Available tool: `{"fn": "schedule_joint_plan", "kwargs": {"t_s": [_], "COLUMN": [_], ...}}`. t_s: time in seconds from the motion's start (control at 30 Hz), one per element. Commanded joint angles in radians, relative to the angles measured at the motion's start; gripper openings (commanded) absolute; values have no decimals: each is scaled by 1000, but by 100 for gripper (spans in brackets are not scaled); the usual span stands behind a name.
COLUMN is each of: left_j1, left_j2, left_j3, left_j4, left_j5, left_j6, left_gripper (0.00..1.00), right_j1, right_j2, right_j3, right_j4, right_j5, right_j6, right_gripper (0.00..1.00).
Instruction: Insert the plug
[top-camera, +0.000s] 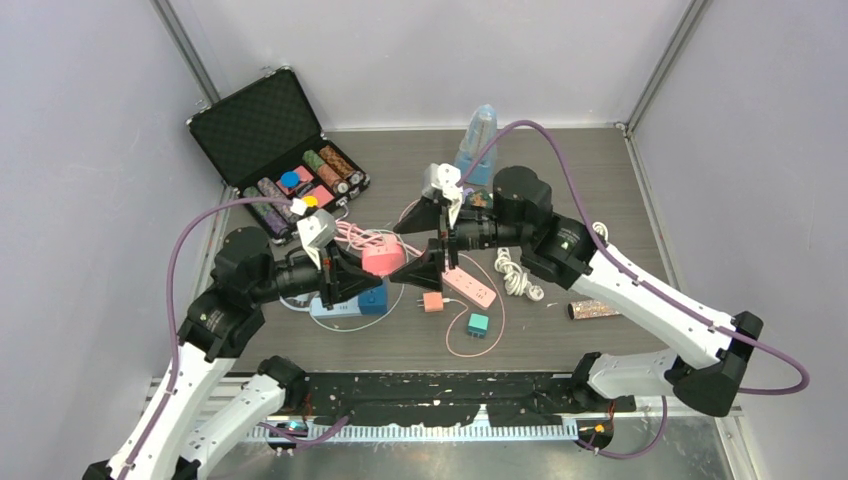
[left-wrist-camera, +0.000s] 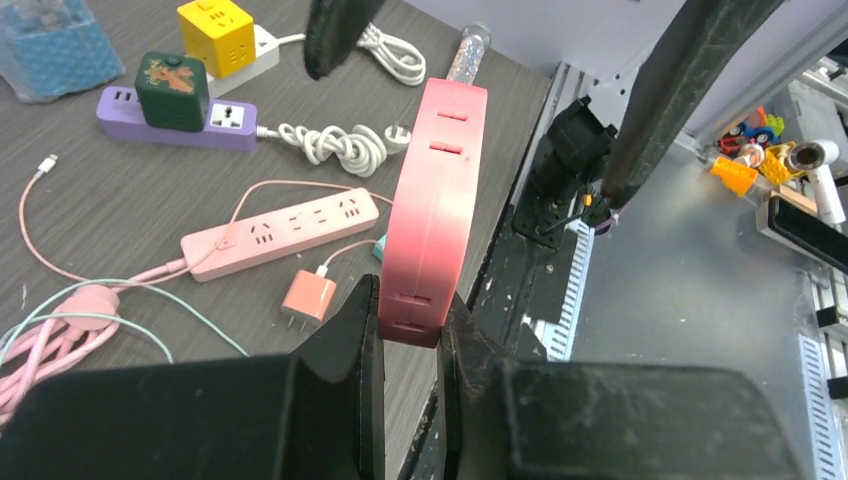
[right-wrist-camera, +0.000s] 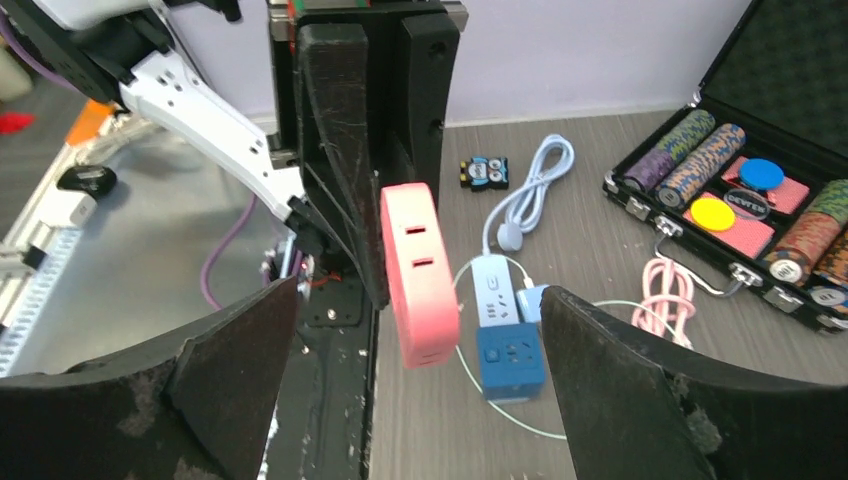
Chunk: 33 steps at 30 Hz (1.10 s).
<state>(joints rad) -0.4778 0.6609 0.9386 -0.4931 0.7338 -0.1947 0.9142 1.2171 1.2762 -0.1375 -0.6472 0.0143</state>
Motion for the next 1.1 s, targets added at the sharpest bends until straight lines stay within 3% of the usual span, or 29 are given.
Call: {"fn": "schedule_joint_plan", "kwargs": {"t_s": [0.0, 0.3, 0.53, 0.8, 1.07], "left_j1": [2, 2, 3, 2, 2], "left_j2": [26, 69, 64, 42, 37], "left_j3": [77, 107, 102, 104, 105], "left_j4": [-132, -230, -235, -232, -230], "left_j5": [19, 37, 23, 20, 26], "left_j6": [155, 250, 255, 251, 250], "left_gripper": [0, 0, 0, 0, 0], "right_j1": [4, 38, 75, 86, 93], "right_j2": [70, 234, 303, 335, 371], "right_j3": [154, 354, 428, 480, 515], "right_j4": [-287, -494, -583, -644, -675], "right_j5": [7, 55, 71, 38, 39], "right_j6": [-177, -291, -325, -349, -353], "right_gripper": [95, 87, 66, 51, 51]}}
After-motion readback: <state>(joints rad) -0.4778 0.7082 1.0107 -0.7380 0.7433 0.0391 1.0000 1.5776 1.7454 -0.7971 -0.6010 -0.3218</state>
